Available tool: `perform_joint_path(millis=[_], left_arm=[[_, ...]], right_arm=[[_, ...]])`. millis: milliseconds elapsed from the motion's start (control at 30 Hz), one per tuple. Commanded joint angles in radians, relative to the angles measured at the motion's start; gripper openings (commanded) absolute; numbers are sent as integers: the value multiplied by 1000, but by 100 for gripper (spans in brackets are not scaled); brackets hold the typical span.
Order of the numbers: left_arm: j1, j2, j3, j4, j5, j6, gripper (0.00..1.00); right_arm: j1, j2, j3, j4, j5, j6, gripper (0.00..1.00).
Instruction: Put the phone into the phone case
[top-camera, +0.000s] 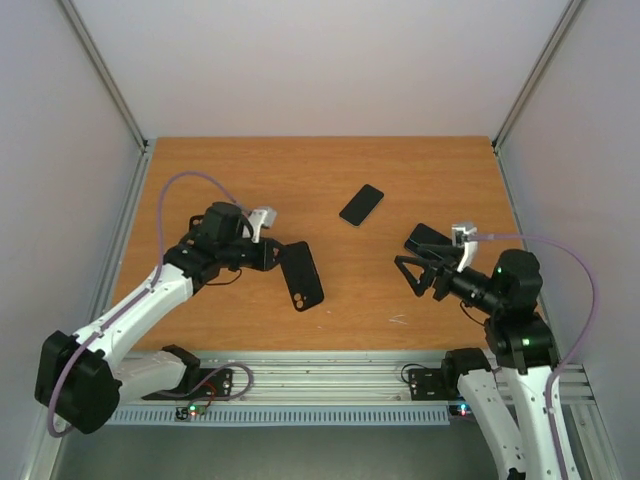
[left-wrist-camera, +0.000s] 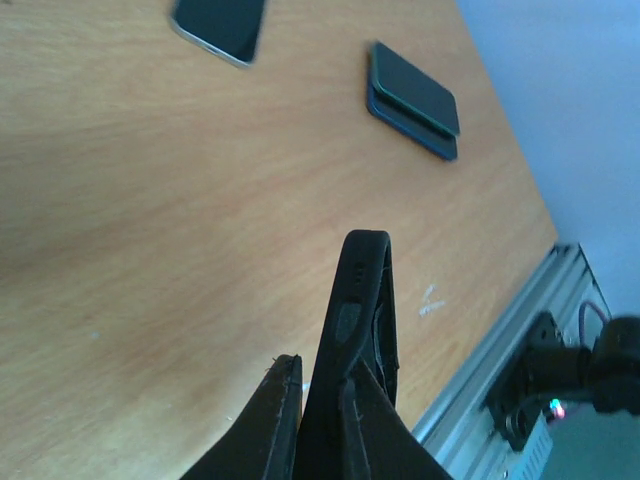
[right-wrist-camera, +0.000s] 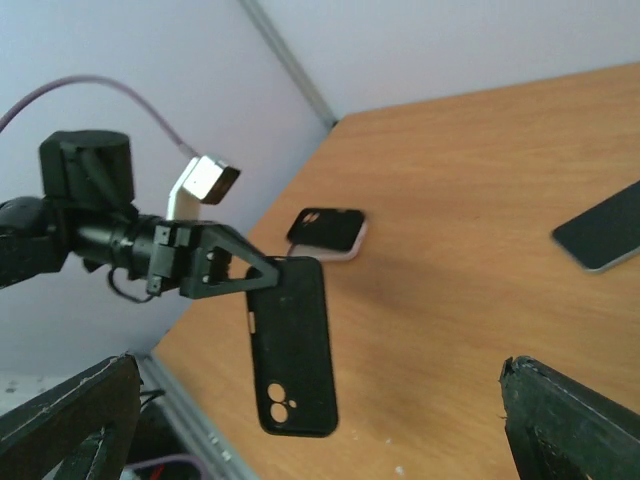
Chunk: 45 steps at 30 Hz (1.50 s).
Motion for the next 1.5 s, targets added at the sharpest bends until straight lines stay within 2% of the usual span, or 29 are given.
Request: perform_joint_path(millis=[0, 167, 300, 467, 667, 800, 933, 1133, 1200, 1367, 1467], left_arm=[[-74, -23, -4, -4, 14, 148, 0], [-135, -2, -8, 40, 51, 254, 0], [-158, 4, -37, 120, 134, 356, 0], [-169, 17, -55, 145, 198, 498, 0], [-181, 41, -64, 157, 331, 557, 0], [-184, 56, -61, 153, 357, 567, 0], [-185, 61, -55, 149, 385, 563, 0], [-198, 65, -59, 162, 405, 542, 0], [-198, 71, -58, 161, 410, 535, 1], [-199, 61, -59, 161, 406, 525, 2], [-199, 44, -61, 163, 390, 515, 9]], right_arm=[[10, 89, -2, 86, -232, -19, 99], [62, 209, 8, 100, -277, -82, 99], [199, 347, 35, 113, -218, -154, 97], [354, 540, 130, 32, -156, -274, 91], [422, 680, 181, -27, -163, -373, 87], [454, 740, 194, -47, -190, -418, 80], [502, 796, 209, -70, -156, -455, 70], [546, 872, 234, -86, -137, -490, 48], [548, 881, 234, -81, -146, -495, 38], [548, 887, 234, -76, -156, -492, 3], [549, 871, 223, -64, -158, -482, 1]])
